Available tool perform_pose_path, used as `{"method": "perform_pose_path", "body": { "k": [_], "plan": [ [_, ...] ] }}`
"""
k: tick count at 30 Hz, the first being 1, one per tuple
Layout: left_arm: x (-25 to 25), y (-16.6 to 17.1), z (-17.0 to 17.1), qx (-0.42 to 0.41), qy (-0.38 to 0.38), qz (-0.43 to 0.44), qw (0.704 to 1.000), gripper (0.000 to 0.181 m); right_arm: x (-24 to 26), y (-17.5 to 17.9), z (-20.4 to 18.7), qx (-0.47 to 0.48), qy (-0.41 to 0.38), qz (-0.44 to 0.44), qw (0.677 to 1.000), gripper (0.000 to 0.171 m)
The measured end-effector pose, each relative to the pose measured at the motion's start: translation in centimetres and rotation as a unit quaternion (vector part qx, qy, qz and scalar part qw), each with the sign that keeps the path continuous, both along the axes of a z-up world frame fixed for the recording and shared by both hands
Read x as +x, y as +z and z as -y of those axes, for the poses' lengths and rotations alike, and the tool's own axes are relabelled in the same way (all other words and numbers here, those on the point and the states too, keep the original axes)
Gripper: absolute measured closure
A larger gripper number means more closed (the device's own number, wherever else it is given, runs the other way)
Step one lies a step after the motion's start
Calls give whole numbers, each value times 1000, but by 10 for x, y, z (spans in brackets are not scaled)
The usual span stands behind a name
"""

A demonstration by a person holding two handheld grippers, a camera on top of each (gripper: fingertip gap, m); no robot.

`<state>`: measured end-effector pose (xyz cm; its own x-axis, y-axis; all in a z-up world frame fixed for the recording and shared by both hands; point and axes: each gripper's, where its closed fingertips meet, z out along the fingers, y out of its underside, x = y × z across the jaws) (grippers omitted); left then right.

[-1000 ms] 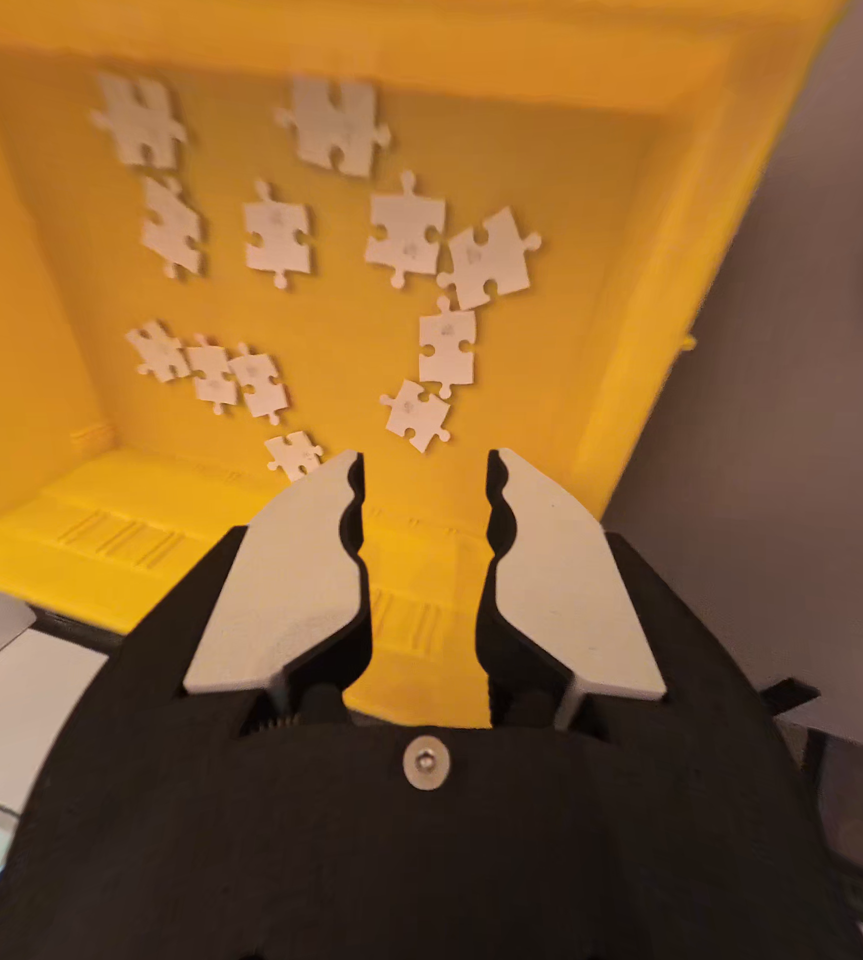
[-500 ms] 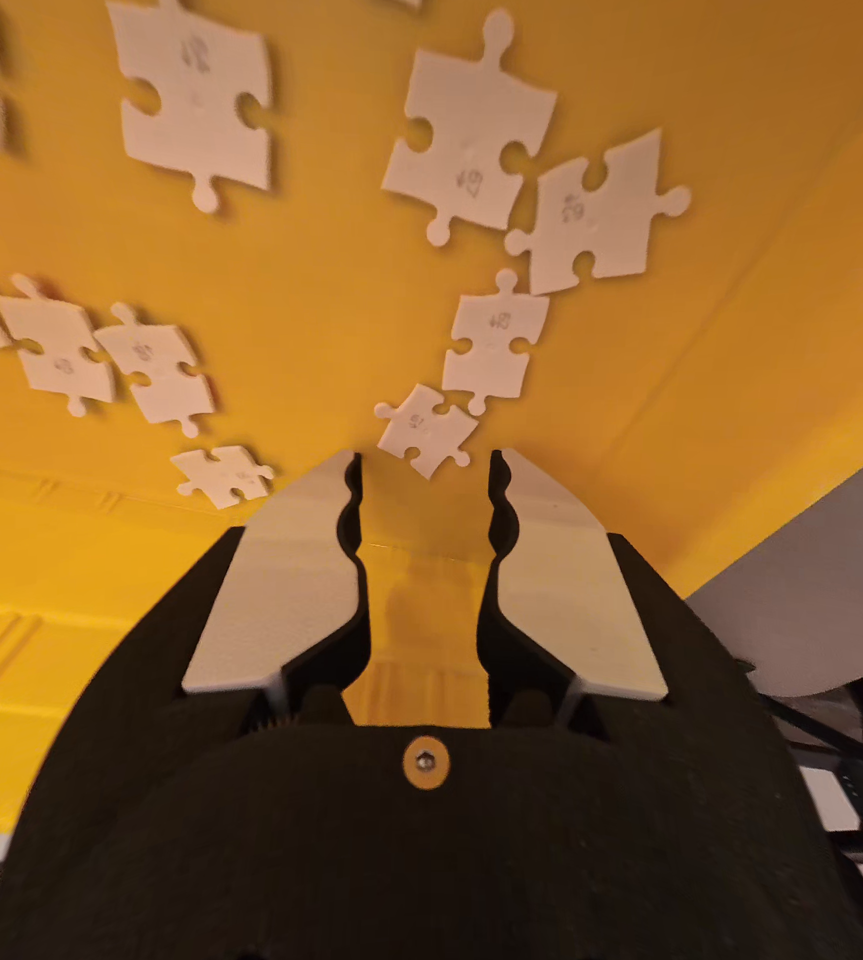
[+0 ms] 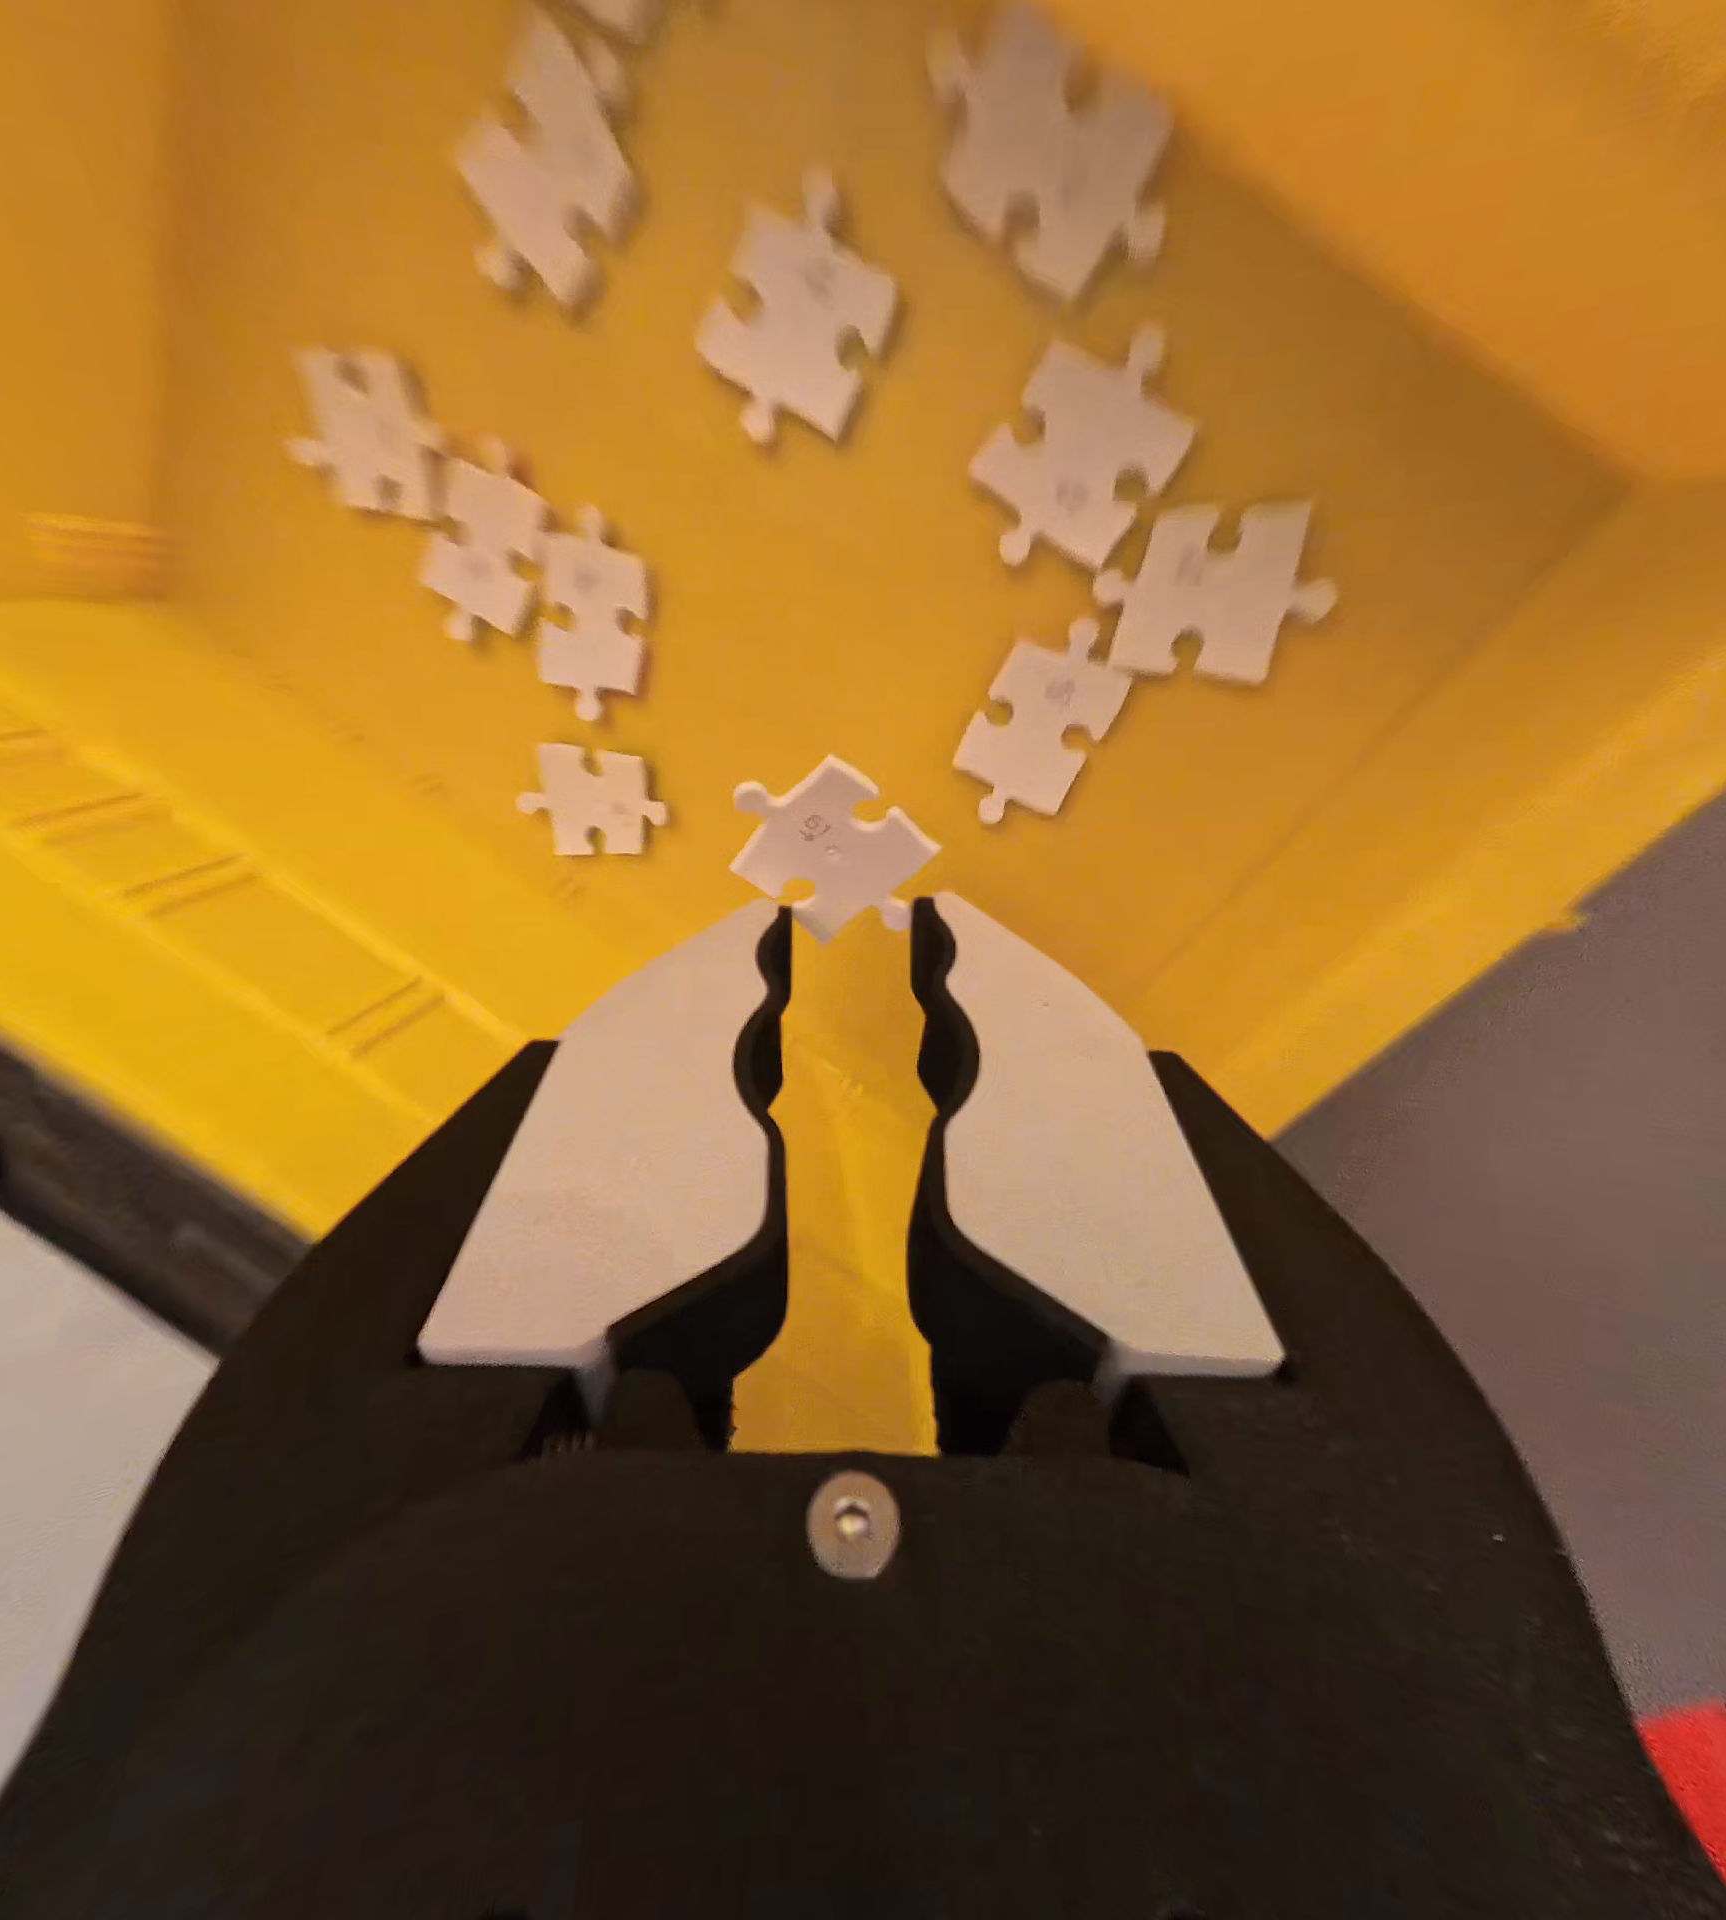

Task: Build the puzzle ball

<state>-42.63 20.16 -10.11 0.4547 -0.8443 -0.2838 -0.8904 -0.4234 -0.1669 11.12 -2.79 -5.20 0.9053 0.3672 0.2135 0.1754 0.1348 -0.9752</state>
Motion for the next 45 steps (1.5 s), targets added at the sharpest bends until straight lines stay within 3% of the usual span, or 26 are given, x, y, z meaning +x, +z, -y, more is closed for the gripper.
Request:
{"method": "perform_pose_path", "body": {
  "k": [3, 7, 10, 12, 16, 20, 25, 31, 33, 35, 39, 43, 45],
  "plan": [
    [24, 47, 20, 93, 25, 124, 988, 159, 0, 9, 6, 27, 5, -6, 1000, 146],
    [67, 103, 79, 204, 15, 249, 947, 160, -15, 33, 19, 65, 8, -25, 997, 148],
    [109, 124, 129, 247, 4, 291, 924, 160, -70, 86, 36, 88, 67, -65, 992, 150],
    [143, 131, 158, 256, -4, 309, 916, 160, -127, 119, 48, 77, 153, -79, 982, 150],
    [206, 143, 201, 283, -21, 310, 908, 160, -223, 145, 47, -33, 288, -104, 951, 149],
    [251, 149, 228, 297, -44, 299, 906, 160, -253, 143, 22, -107, 308, -154, 933, 148],
    [280, 152, 249, 306, -72, 280, 907, 160, -245, 139, 23, -139, 306, -210, 918, 150],
    [295, 150, 266, 329, -94, 233, 910, 160, -243, 116, 33, -199, 293, -171, 919, 144],
    [301, 142, 273, 327, -106, 223, 912, 160, -238, 112, 39, -201, 301, -173, 916, 167],
    [304, 132, 282, 320, -120, 219, 914, 164, -232, 104, 43, -209, 308, -177, 911, 168],
    [300, 112, 308, 242, -113, 284, 921, 155, -222, 81, 63, -258, 341, -164, 889, 168],
    [318, 113, 335, 125, -136, 449, 874, 155, -213, 57, 90, -275, 383, -88, 877, 168],
    [328, 101, 346, 54, -150, 479, 863, 155, -211, 42, 104, -281, 406, -40, 869, 168]
  ]
}}
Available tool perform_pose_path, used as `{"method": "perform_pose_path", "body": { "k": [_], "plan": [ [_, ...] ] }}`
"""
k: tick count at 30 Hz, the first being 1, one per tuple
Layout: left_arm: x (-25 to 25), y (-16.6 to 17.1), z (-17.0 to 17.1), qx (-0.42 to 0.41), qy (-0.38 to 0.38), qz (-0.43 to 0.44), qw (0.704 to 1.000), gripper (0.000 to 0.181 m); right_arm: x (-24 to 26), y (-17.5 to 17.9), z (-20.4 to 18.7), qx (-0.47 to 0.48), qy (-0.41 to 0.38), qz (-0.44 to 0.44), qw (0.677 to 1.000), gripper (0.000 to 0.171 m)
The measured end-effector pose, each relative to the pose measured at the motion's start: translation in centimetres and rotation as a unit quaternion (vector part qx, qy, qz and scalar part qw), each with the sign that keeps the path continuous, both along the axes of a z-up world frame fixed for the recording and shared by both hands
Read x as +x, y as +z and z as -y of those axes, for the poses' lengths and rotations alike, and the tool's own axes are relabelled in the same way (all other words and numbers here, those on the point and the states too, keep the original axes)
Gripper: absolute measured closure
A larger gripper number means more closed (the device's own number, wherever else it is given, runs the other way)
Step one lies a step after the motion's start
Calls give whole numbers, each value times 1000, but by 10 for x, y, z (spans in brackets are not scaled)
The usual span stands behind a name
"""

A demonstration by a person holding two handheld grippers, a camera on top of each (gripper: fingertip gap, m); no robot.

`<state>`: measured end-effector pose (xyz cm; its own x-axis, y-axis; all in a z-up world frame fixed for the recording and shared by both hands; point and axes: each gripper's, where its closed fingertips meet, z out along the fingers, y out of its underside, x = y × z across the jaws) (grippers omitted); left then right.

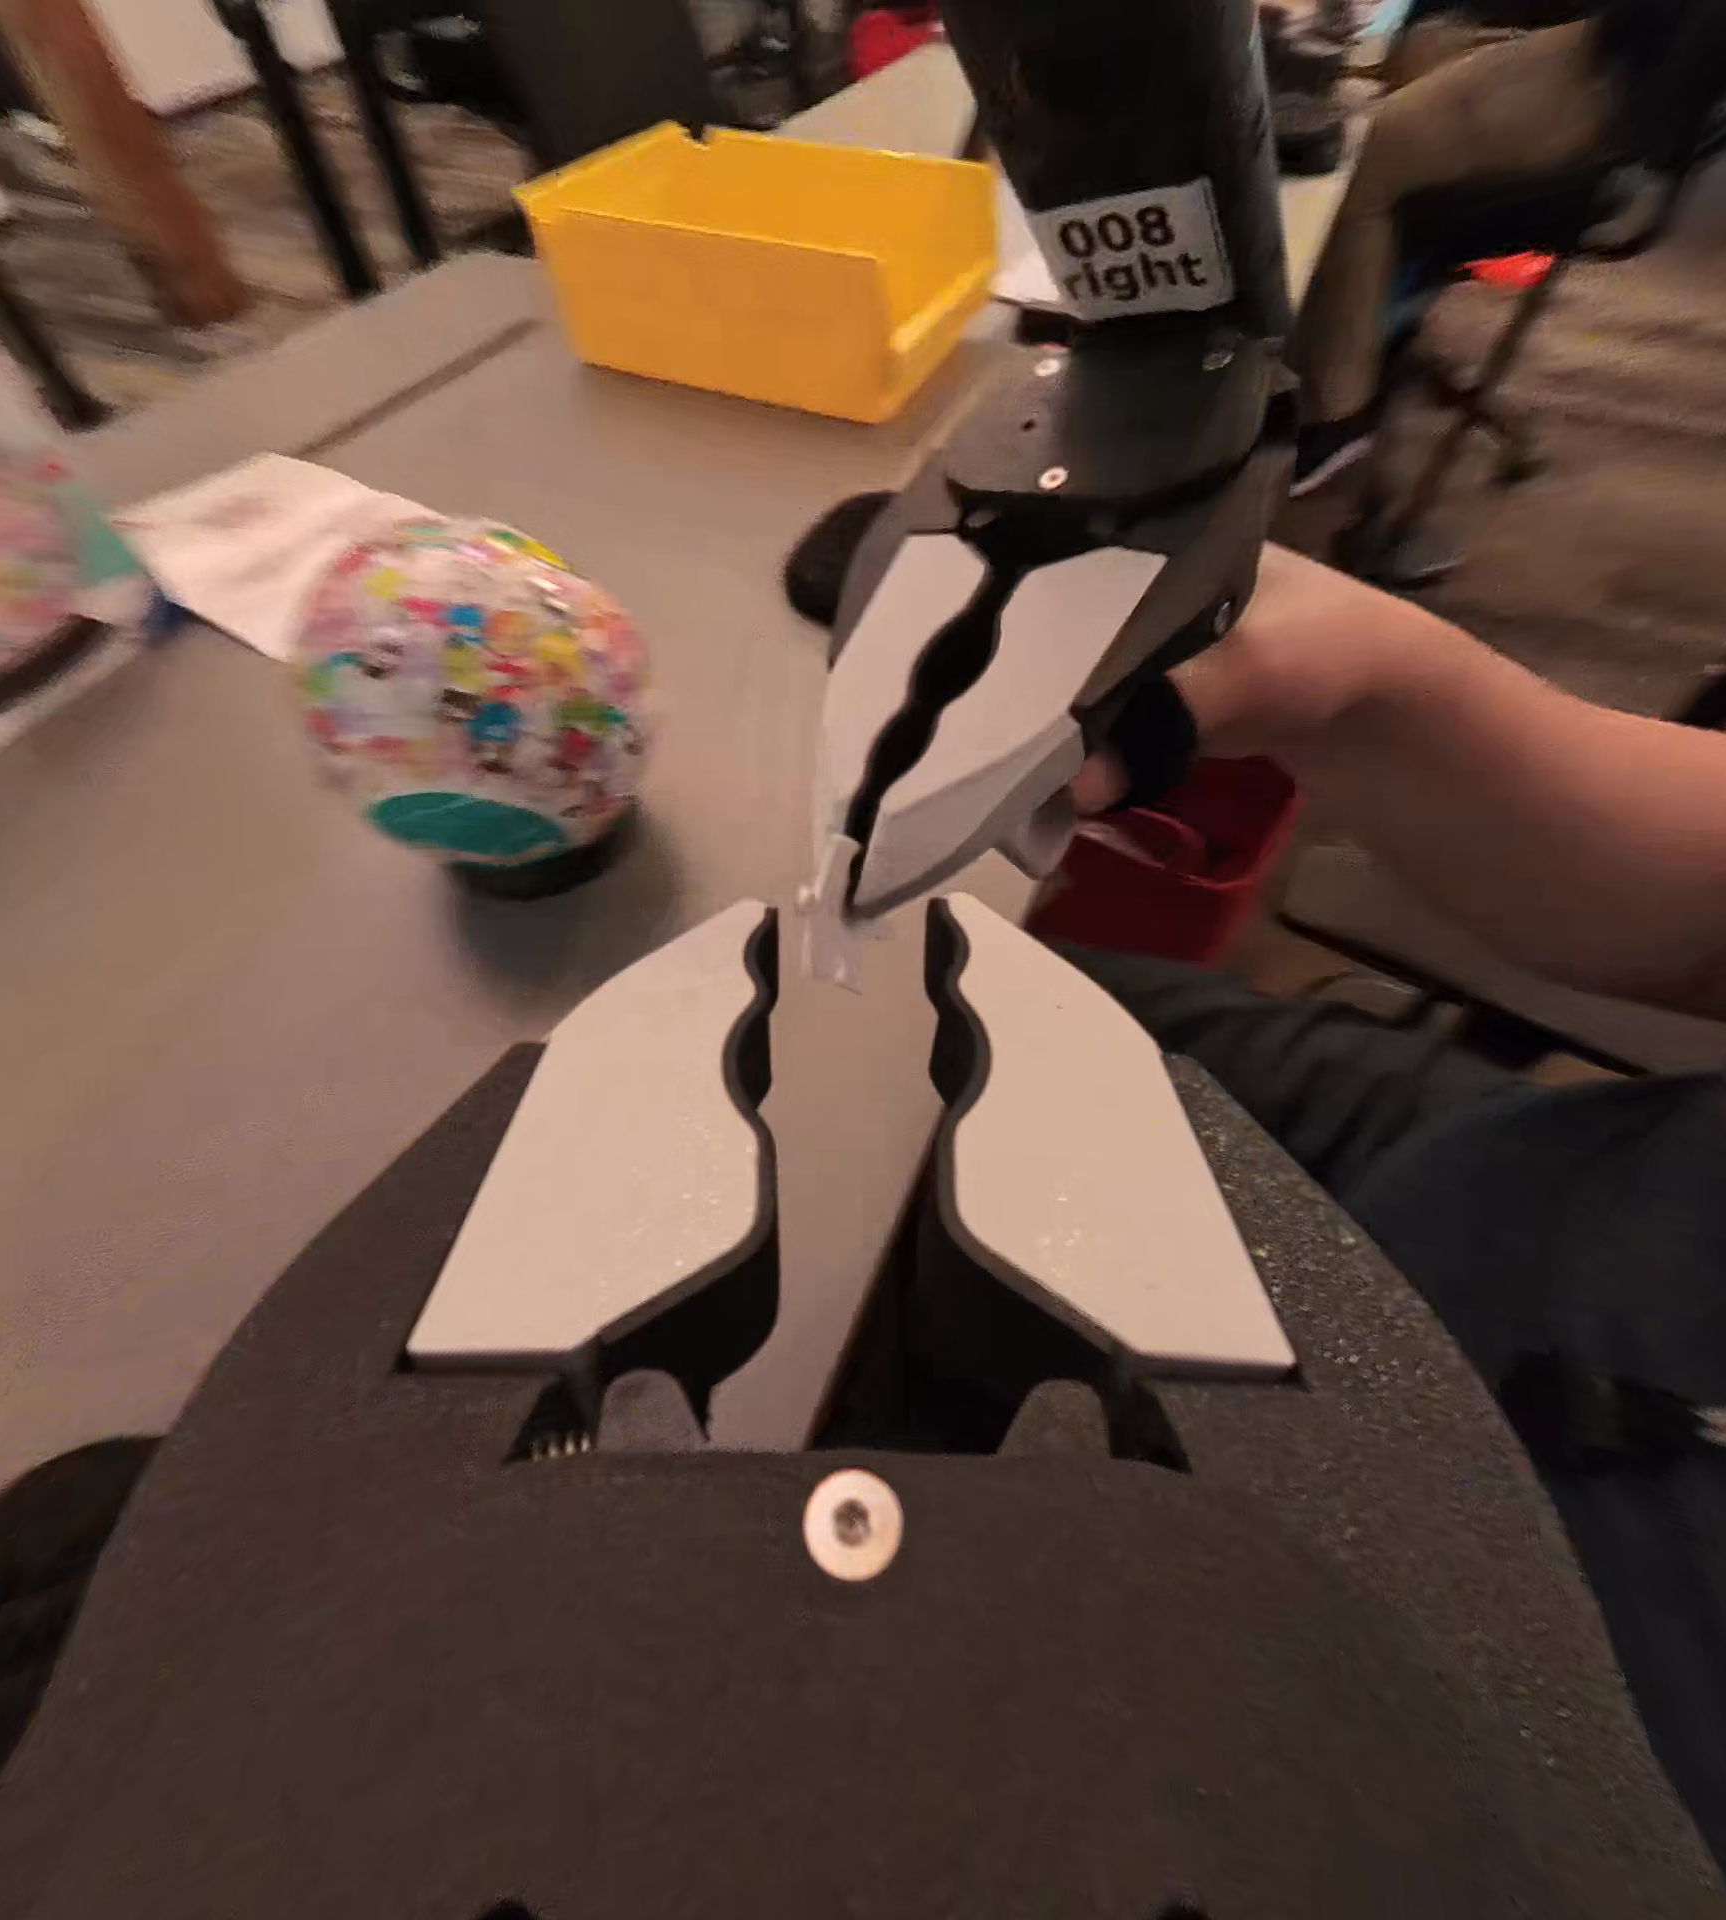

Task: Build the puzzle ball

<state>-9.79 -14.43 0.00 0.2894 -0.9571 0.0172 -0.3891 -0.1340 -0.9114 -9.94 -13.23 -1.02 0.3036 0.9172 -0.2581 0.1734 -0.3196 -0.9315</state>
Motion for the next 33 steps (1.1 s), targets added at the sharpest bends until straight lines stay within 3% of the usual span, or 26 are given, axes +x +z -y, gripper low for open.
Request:
{"method": "perform_pose_path", "body": {
  "k": [3, 7, 12, 15, 17, 19, 22, 23, 24, 25, 29, 33],
  "plan": [
    [14, -26, 6, -22, -47, -29, 998, 156, 2, -15, 16, 8, 36, 25, 999, 168],
    [28, -34, 8, -11, -87, -41, 995, 178, 14, -33, 18, 16, 51, 60, 997, 168],
    [39, -14, 2, 26, -73, -7, 997, 179, 26, -12, 10, 67, 38, -43, 996, 165],
    [44, -4, 1, 57, -63, -8, 996, 179, 35, -5, 0, 91, 11, -97, 991, 145],
    [48, 1, 2, 76, -65, -10, 995, 179, 37, -2, 2, 94, 22, -123, 988, 148],
    [53, 8, 1, 87, -70, 0, 994, 179, 38, 6, 12, 94, 56, -153, 982, 167],
    [51, 10, -7, 107, -66, -34, 991, 177, 43, 10, 11, 85, 57, -155, 983, 168],
    [46, 8, -16, 130, -46, -70, 988, 166, 45, 7, 7, 86, 46, -139, 986, 168],
    [40, 6, -24, 158, -30, -113, 981, 153, 49, 3, 4, 84, 35, -122, 988, 168],
    [34, 4, -32, 190, -13, -162, 968, 153, 52, -1, 2, 80, 25, -107, 991, 168],
    [7, -5, -55, 333, 21, -345, 877, 153, 71, -13, -9, 62, -23, -69, 995, 168],
    [-6, -11, -60, 392, 29, -422, 817, 145, 88, -19, -13, 54, -51, -48, 996, 168]
  ]
}}
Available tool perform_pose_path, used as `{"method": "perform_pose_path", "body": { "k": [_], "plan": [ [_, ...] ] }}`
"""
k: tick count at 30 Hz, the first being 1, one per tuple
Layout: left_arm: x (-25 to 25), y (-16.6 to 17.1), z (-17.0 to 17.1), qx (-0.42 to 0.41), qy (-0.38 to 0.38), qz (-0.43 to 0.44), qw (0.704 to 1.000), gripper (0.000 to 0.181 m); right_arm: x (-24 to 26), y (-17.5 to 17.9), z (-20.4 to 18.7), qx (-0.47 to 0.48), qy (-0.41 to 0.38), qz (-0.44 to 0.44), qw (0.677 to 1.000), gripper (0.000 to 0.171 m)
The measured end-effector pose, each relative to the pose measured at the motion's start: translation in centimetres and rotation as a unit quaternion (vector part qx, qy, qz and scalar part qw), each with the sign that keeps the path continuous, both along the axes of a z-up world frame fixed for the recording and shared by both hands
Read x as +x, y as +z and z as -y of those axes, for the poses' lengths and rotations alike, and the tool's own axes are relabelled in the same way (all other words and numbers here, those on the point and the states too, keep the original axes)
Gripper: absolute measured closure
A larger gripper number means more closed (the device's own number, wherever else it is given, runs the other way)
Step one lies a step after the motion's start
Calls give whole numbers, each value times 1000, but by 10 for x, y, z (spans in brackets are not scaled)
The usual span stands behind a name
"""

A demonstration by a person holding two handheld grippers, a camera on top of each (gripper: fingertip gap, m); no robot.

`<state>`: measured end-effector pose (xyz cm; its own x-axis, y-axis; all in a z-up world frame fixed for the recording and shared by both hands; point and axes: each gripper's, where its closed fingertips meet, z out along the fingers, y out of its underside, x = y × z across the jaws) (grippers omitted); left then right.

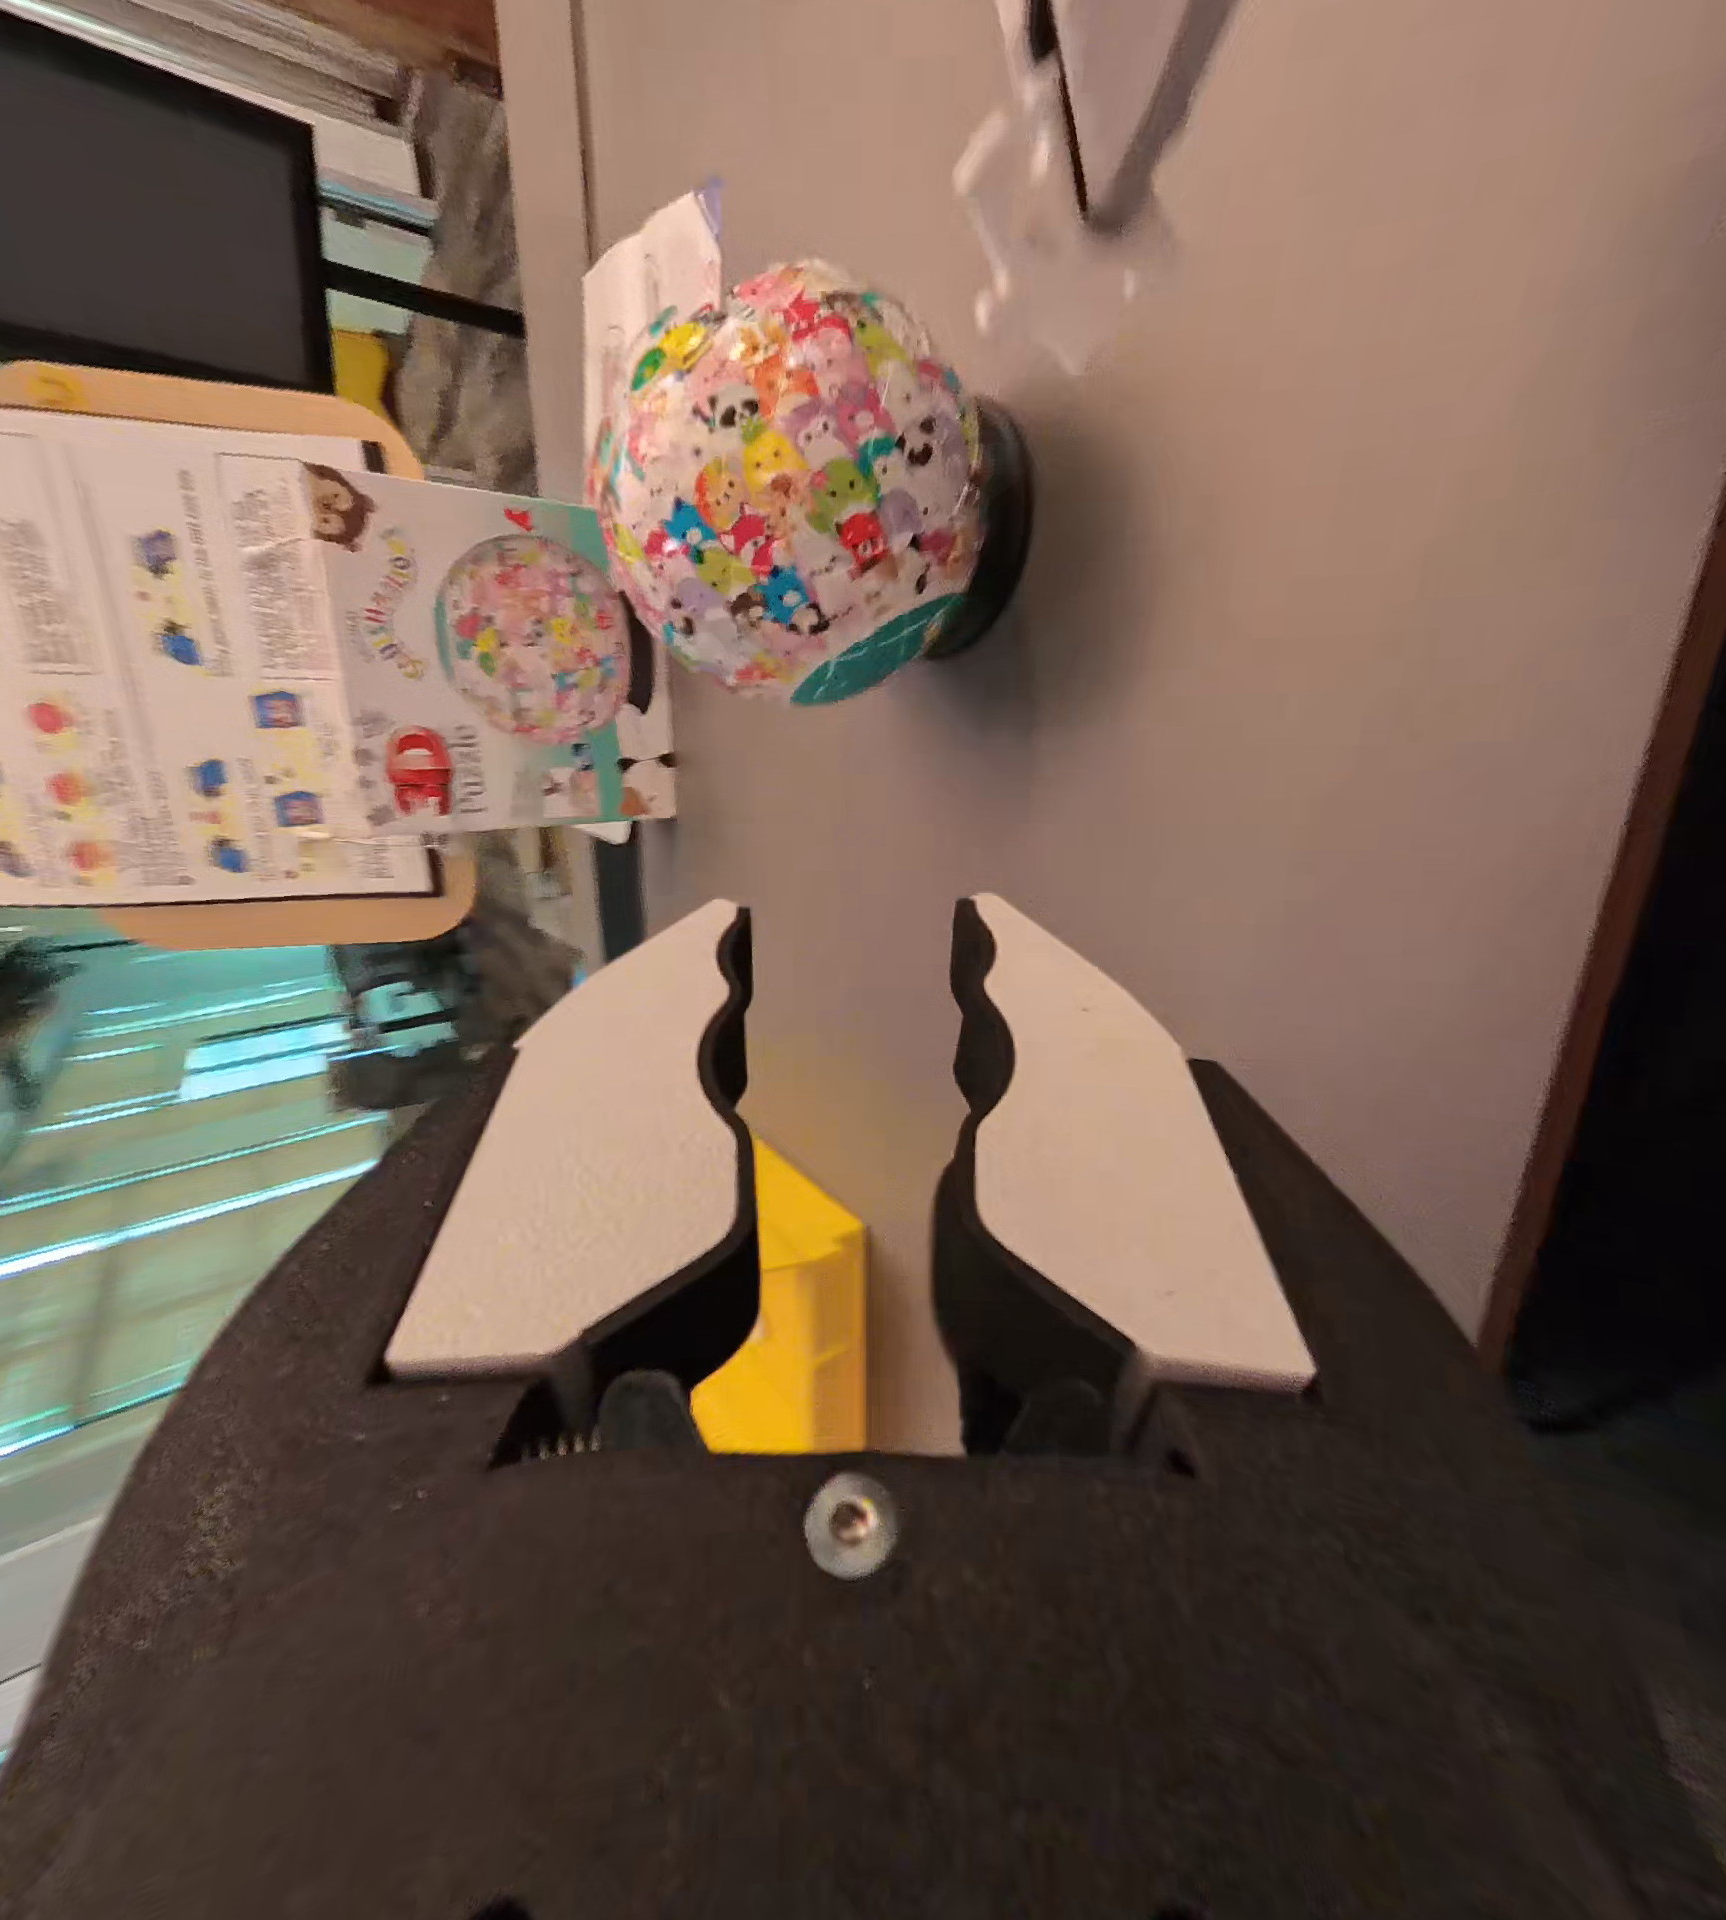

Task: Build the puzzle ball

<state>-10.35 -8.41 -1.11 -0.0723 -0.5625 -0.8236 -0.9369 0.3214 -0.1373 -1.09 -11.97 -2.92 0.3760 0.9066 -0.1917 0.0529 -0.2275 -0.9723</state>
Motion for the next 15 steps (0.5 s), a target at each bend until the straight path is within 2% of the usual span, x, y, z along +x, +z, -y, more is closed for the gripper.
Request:
{"method": "perform_pose_path", "body": {
  "k": [2, 6, 15],
  "plan": [
    [-2, -3, 1, 12, 2, -13, 1000, 145, 4, 1, 2, -5, -3, -9, 1000, 168],
    [2, -5, 3, -10, 3, 23, 1000, 149, 6, -3, 4, -9, -8, -4, 1000, 168],
    [-8, 6, -23, -6, 41, 61, 997, 150, -2, 0, 6, -4, 8, 12, 1000, 168]
  ]
}}
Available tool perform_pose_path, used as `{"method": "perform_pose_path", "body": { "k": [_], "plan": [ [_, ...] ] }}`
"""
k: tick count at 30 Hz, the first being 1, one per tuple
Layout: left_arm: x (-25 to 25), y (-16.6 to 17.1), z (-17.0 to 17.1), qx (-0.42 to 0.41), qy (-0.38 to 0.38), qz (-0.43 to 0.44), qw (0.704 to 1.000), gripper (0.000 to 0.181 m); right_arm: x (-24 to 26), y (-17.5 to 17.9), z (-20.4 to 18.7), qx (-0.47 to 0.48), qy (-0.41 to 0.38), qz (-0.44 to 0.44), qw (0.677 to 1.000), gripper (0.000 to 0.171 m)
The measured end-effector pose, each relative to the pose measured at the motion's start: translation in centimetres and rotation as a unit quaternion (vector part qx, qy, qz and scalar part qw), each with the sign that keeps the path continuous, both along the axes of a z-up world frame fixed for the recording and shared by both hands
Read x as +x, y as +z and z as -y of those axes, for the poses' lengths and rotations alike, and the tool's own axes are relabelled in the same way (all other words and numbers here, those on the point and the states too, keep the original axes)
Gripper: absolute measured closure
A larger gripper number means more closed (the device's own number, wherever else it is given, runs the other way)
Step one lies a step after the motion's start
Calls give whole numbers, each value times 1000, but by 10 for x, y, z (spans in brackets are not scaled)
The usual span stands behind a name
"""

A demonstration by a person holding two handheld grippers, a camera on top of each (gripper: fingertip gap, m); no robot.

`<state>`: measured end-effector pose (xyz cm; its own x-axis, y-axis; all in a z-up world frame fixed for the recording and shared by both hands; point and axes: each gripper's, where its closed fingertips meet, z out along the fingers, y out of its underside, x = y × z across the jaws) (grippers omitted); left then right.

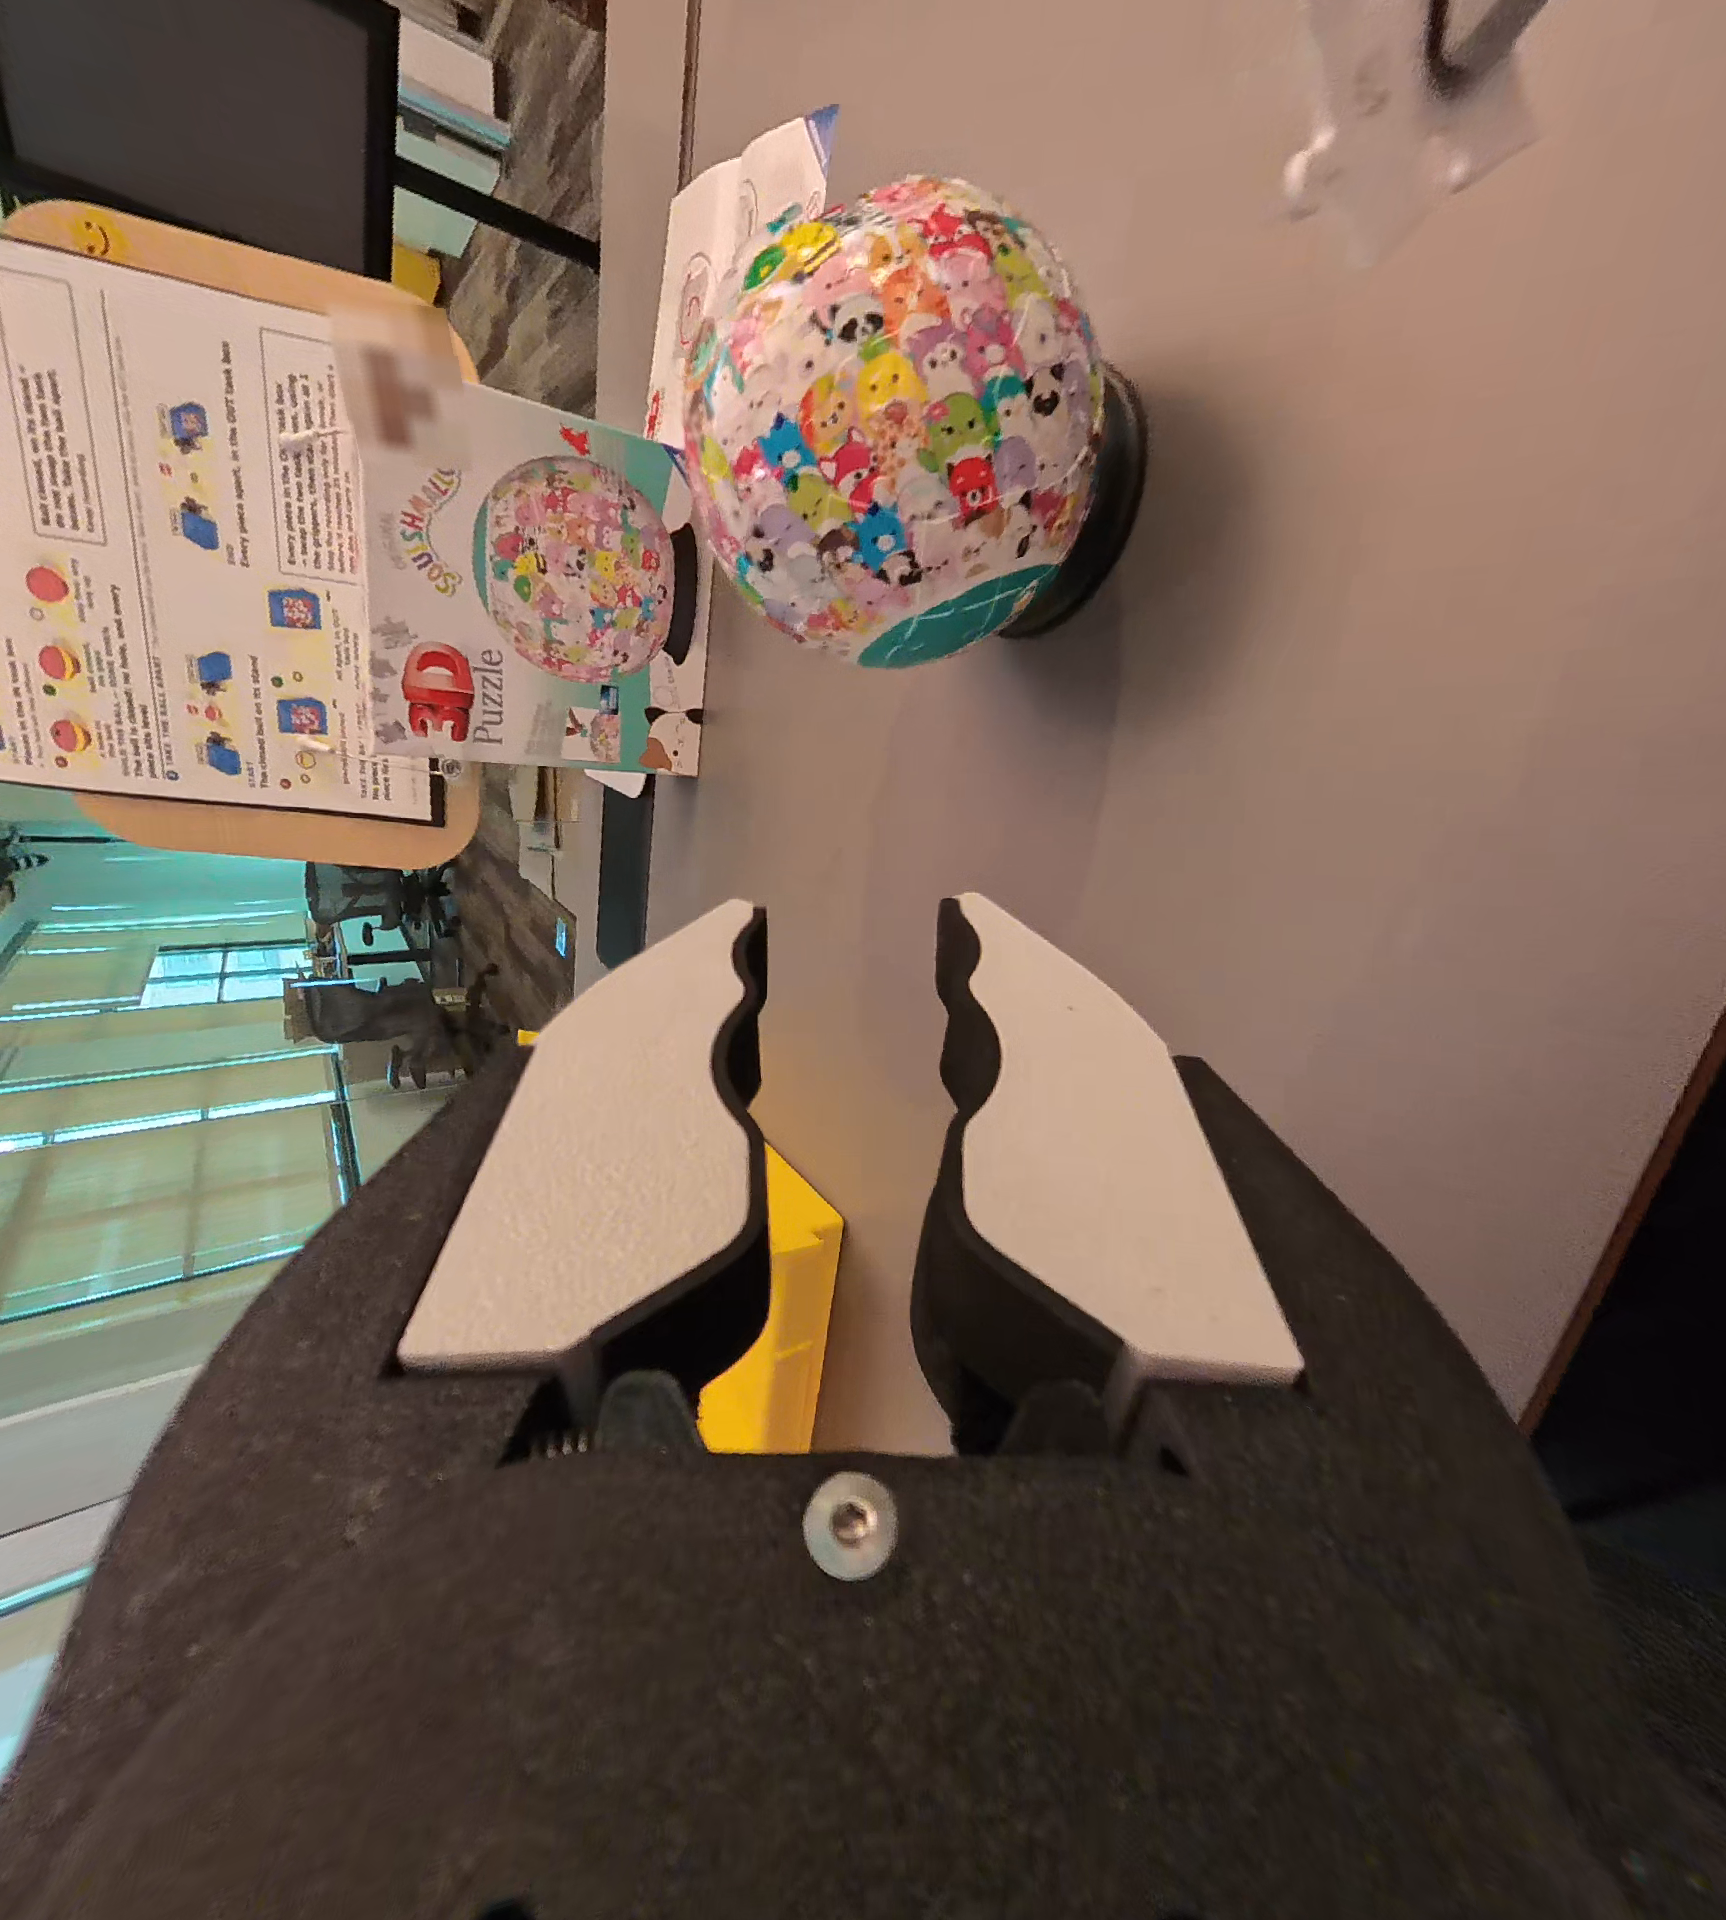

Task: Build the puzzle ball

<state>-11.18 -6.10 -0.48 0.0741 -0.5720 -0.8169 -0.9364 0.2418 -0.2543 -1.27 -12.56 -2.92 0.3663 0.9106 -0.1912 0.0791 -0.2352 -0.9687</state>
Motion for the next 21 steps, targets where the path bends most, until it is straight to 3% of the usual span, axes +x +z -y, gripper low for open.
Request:
{"method": "perform_pose_path", "body": {
  "k": [13, 16, 18, 21],
  "plan": [
    [8, -7, -25, -74, 32, 96, 992, 150, 0, 2, -10, 11, 5, 54, 998, 168],
    [16, -6, -21, -133, 17, 171, 976, 150, 13, 3, -21, 8, -11, 75, 997, 168],
    [34, -5, 0, -243, -27, 282, 928, 149, 28, 7, -29, -2, -25, 81, 996, 168],
    [64, 7, 40, -396, -109, 446, 795, 133, 41, 21, -26, -42, -17, 44, 998, 168]
  ]
}}
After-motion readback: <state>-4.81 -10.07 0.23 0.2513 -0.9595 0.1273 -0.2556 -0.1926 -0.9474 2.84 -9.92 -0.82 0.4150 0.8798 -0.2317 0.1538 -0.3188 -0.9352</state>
